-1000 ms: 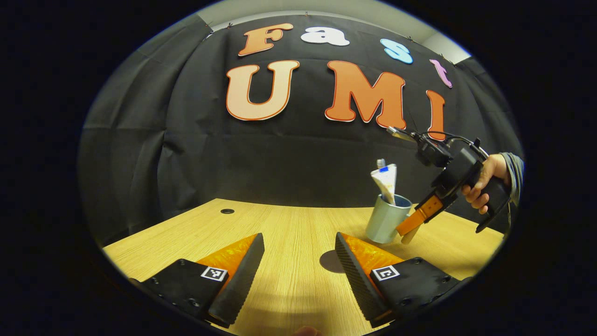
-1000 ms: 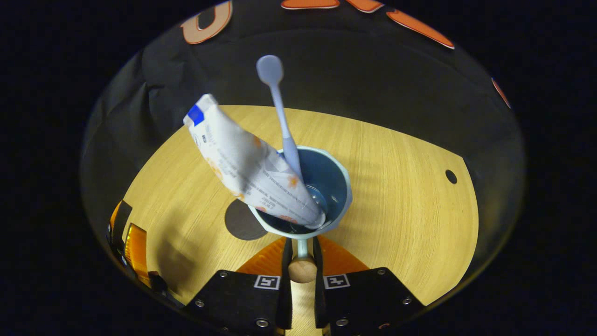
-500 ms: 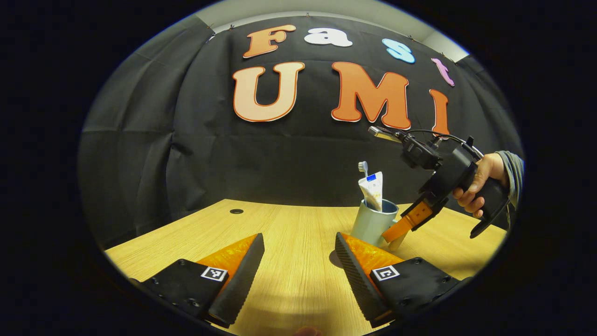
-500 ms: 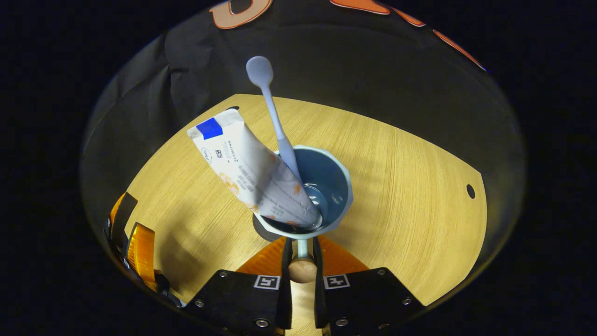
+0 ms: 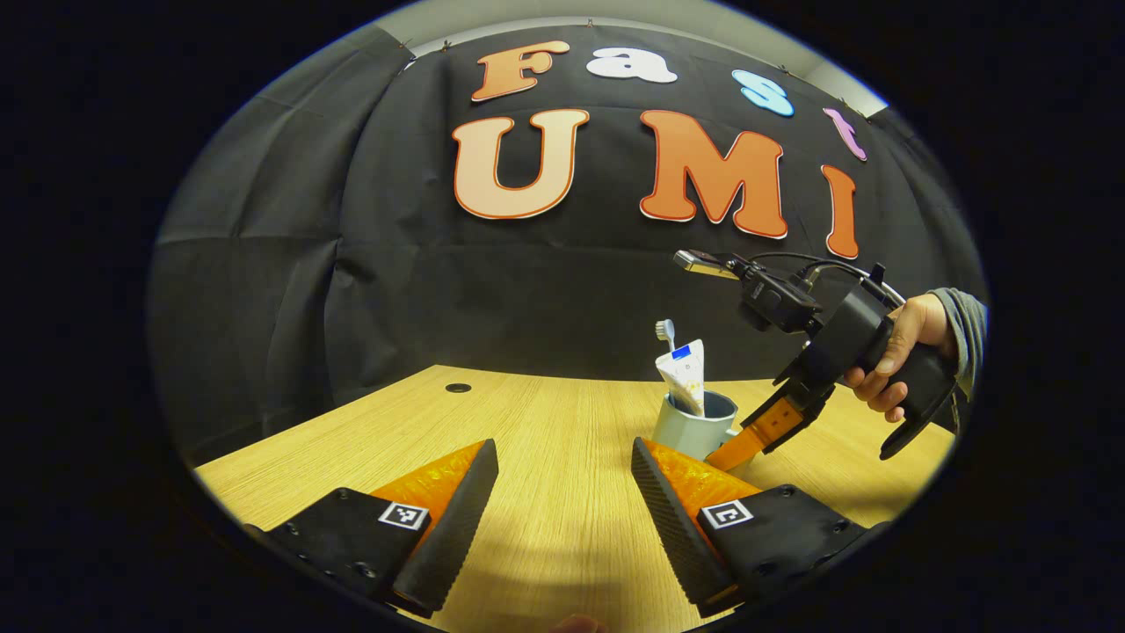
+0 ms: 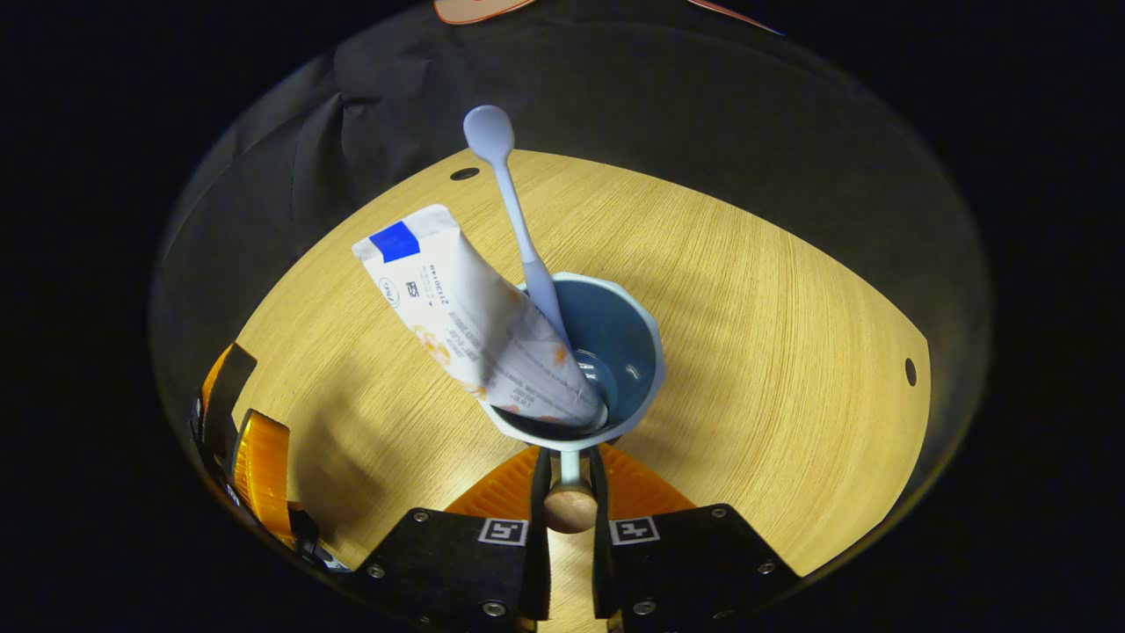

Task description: Put the toothbrush and toothpaste on the desktop into the cup, then pick up the cup and place it on the coaster on the desktop.

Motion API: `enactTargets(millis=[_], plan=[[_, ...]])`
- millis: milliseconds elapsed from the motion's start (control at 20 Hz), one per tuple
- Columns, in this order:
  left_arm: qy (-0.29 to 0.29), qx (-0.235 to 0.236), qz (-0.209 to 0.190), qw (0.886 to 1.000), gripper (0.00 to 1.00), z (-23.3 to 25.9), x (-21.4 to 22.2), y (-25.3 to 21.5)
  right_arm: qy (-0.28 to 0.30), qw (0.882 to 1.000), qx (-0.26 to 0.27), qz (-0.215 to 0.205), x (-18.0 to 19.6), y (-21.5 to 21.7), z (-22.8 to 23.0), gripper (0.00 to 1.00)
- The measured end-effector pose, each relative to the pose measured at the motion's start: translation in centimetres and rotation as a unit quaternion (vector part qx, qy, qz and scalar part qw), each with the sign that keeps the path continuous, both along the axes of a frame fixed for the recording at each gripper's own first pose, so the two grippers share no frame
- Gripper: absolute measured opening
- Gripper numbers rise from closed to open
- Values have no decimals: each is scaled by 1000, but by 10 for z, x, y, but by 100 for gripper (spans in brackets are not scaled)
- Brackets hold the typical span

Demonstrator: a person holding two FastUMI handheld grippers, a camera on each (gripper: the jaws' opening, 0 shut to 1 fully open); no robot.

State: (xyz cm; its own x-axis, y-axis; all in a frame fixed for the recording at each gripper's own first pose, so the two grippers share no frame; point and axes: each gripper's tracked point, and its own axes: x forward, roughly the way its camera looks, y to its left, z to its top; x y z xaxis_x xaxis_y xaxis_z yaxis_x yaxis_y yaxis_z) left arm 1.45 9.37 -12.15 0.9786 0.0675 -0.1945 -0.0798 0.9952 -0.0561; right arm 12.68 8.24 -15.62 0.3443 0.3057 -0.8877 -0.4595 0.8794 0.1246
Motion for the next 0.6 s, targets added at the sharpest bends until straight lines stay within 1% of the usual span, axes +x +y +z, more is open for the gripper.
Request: enactTargets(millis=[50, 100, 150, 200, 250, 300, 350, 500, 550, 600], plan=[[2, -1, 0, 1000, 95, -2, 0, -1, 8, 1000, -3, 3, -3, -1, 2, 19], [5, -2, 0, 1000, 97, -3, 0, -1, 2, 1000, -3, 1, 1, -1, 6, 19], [6, -2, -1, 1000, 97, -4, 1, -1, 1, 1000, -12, 6, 0, -2, 0, 24], [8, -2, -2, 1000, 97, -4, 1, -2, 0, 1000, -14, 9, 0, -2, 2, 20], [9, -2, -3, 1000, 97, -4, 2, -4, 5, 1000, -14, 8, 1, -3, 1, 22], [10, -2, -5, 1000, 97, -5, 3, -5, 8, 1000, -1, 6, -2, 0, 6, 30], [11, -2, -8, 1000, 97, -5, 3, -8, 5, 1000, 8, 7, -5, -1, 7, 27], [10, 5, -15, 1000, 97, -2, 6, -16, -27, 999, 26, -1, 3, -12, 29, 45], [6, 9, -17, 1000, 97, 3, 8, -19, -39, 998, 39, -4, 2, -14, 38, 49], [2, 15, -20, 1000, 97, 7, 9, -24, -52, 997, 54, -6, 2, -15, 46, 64]])
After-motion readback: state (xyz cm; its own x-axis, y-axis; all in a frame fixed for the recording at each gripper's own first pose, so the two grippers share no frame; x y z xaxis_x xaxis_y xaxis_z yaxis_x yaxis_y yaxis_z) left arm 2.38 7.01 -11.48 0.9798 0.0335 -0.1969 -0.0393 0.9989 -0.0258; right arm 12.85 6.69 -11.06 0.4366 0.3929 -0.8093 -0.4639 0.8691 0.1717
